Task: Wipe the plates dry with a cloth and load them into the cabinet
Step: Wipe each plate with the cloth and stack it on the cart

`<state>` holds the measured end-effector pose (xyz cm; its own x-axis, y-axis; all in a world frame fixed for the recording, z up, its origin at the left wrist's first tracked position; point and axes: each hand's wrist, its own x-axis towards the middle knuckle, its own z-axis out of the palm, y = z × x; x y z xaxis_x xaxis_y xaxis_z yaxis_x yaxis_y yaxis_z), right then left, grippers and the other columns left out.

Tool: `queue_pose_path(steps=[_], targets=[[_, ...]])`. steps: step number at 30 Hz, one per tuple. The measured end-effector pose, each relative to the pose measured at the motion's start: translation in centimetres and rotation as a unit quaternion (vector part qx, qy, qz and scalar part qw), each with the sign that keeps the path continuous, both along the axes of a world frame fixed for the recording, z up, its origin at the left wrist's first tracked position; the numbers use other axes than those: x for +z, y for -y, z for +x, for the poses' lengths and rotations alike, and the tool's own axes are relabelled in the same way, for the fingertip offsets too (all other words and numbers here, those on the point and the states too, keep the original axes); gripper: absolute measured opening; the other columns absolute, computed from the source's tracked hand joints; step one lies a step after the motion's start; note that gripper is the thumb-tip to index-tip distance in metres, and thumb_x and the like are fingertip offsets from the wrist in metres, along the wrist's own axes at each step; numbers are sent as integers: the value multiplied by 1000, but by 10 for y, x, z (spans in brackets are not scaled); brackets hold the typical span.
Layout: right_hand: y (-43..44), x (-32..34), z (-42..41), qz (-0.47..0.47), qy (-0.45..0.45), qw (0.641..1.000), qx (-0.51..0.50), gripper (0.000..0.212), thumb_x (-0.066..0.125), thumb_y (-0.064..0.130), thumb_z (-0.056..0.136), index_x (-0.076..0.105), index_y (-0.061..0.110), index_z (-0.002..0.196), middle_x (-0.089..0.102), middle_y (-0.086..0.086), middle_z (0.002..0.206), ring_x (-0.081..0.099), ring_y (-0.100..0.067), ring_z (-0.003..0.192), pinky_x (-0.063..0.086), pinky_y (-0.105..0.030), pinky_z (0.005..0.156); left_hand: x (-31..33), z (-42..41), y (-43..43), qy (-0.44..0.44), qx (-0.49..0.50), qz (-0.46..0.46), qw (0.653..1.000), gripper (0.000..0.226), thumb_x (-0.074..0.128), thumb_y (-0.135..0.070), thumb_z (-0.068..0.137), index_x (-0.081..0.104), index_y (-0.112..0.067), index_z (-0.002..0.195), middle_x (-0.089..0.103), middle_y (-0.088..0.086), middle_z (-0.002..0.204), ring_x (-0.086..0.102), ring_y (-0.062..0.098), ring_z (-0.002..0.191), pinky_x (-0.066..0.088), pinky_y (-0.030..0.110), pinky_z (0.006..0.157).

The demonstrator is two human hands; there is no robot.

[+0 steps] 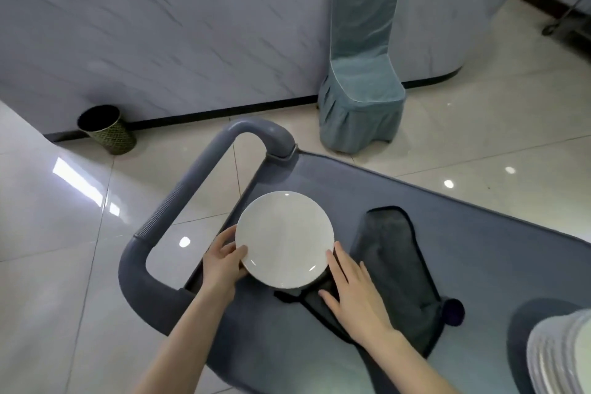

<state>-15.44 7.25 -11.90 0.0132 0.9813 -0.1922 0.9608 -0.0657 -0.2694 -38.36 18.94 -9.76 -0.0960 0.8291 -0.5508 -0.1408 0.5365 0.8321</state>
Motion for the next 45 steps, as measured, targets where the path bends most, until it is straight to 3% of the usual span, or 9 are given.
queue_pose_path(steps=[3,7,12,17,22,30,37,40,45], targets=[[13,1,14,40,11,999,-16,70,73,39,88,49,10,146,43,-9,155,56,-24,130,48,-35,106,-5,4,0,-4,-10,7,1000,45,55,7,89,61,-23,122,75,4,100,70,23,97,60,32,64],[37,-5,48,78,37,996,24,59,84,25,78,65,11,132,56,-8,143,64,-24,121,56,-37,96,-9,12,-3,-27,-39,22,999,46,57,4,88,59,-24,124,76,-1,99,70,23,99,60,37,69],[62,1,85,58,58,995,62,50,45,37,97,55,17,142,46,-2,152,53,-18,134,35,-31,115,-13,29,-4,-84,-101,42,990,51,62,2,86,57,-31,125,72,2,108,67,24,105,60,49,81],[40,5,64,3,-34,999,-9,65,34,51,104,2,32,157,0,14,165,8,-1,151,-1,-26,123,-12,49,6,-178,-138,68,972,52,62,-2,85,55,-33,127,70,-6,99,65,9,93,57,42,89],[22,6,45,5,9,1000,-18,60,36,46,105,18,27,159,1,6,168,16,-9,152,3,-38,124,-9,57,11,-283,-178,128,934,50,63,-1,81,60,-25,125,55,-4,103,56,7,88,42,23,81],[42,28,70,42,-48,998,-30,52,39,40,106,32,25,156,17,7,165,17,-10,152,-2,-27,123,5,71,14,-447,-227,148,853,44,64,-14,86,58,-15,129,47,5,128,40,26,119,39,33,84],[123,96,151,182,-5,949,-257,30,74,19,89,71,14,118,70,-1,116,64,-23,106,50,-37,94,44,211,77,-267,-366,298,840,18,61,-16,92,70,-27,102,68,-17,89,63,-2,82,44,10,71],[172,117,197,177,39,920,-349,30,78,12,82,72,11,112,69,-8,106,61,-32,94,50,-42,84,56,278,123,-186,-461,330,803,12,71,-15,89,73,-19,100,64,-17,77,62,-1,73,46,6,70],[247,127,251,87,51,866,-490,48,79,21,80,66,8,125,59,-17,112,53,-39,101,48,-46,85,66,358,176,-150,-563,273,766,27,74,-31,86,69,-19,110,63,-7,90,59,6,78,51,25,85]])
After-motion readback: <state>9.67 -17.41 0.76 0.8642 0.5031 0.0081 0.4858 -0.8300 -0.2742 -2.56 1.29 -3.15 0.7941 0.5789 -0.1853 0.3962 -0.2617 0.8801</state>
